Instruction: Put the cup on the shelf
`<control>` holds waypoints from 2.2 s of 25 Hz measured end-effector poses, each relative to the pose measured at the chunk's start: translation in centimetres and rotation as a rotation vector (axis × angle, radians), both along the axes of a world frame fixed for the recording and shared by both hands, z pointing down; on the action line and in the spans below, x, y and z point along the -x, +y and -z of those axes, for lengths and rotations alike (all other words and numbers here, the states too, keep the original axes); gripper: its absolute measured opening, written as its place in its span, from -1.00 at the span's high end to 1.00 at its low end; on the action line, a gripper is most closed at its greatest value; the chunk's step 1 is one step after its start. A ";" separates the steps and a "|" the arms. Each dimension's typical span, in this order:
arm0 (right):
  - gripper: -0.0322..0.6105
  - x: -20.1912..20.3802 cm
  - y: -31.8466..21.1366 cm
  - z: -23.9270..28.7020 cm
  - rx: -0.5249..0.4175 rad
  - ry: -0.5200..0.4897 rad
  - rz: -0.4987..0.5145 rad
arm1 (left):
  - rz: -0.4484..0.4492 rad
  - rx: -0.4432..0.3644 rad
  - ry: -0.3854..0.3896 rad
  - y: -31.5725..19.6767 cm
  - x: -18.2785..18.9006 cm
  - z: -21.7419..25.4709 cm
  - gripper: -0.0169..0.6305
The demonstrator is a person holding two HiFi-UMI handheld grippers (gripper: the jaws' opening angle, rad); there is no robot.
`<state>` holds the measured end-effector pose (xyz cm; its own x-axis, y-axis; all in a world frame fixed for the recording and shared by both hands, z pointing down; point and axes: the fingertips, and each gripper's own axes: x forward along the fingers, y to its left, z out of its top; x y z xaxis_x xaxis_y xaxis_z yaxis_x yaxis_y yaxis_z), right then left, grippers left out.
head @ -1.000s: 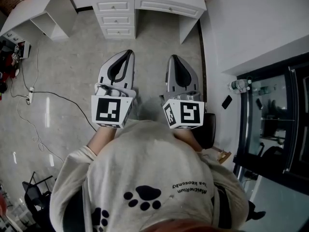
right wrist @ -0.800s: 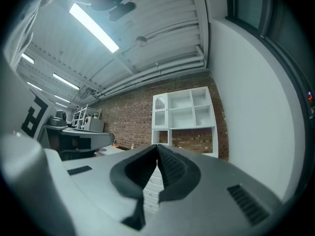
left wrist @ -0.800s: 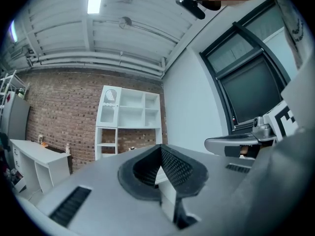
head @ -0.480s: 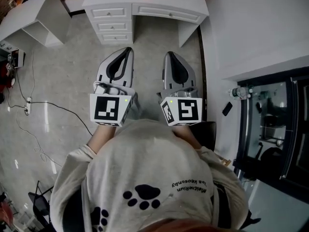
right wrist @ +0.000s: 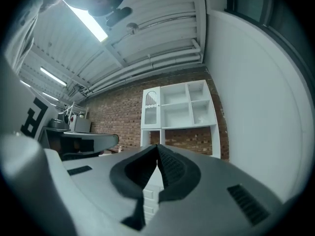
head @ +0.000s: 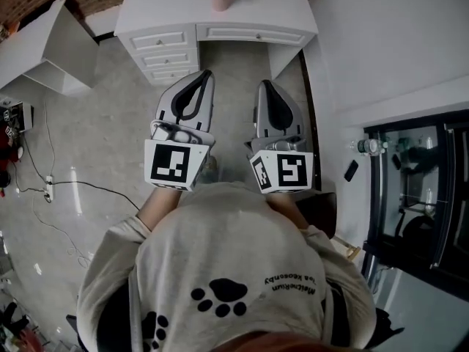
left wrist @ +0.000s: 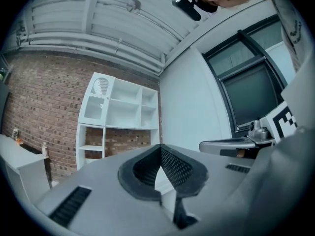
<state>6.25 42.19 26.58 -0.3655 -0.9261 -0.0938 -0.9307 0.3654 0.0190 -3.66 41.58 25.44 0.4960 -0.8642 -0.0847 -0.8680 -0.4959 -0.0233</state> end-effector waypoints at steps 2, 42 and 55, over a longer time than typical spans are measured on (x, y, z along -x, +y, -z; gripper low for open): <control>0.87 0.3 -0.9 0.1 0.004 0.013 -0.012 | -0.012 0.006 0.010 -1.2 0.4 -0.1 0.93; 0.87 -0.6 -30.6 -2.3 0.049 -0.006 0.156 | 0.088 0.072 0.023 -28.6 -1.3 -3.2 0.93; 0.87 -2.0 -36.0 -3.8 0.082 -0.018 0.192 | 0.141 0.103 0.012 -33.5 -2.5 -4.5 0.93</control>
<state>8.25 6.21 30.41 -0.5346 -0.8446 -0.0295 -0.8440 0.5353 -0.0343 -1.19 8.06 29.90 0.3691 -0.9294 0.0029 -0.9289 -0.3688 0.0319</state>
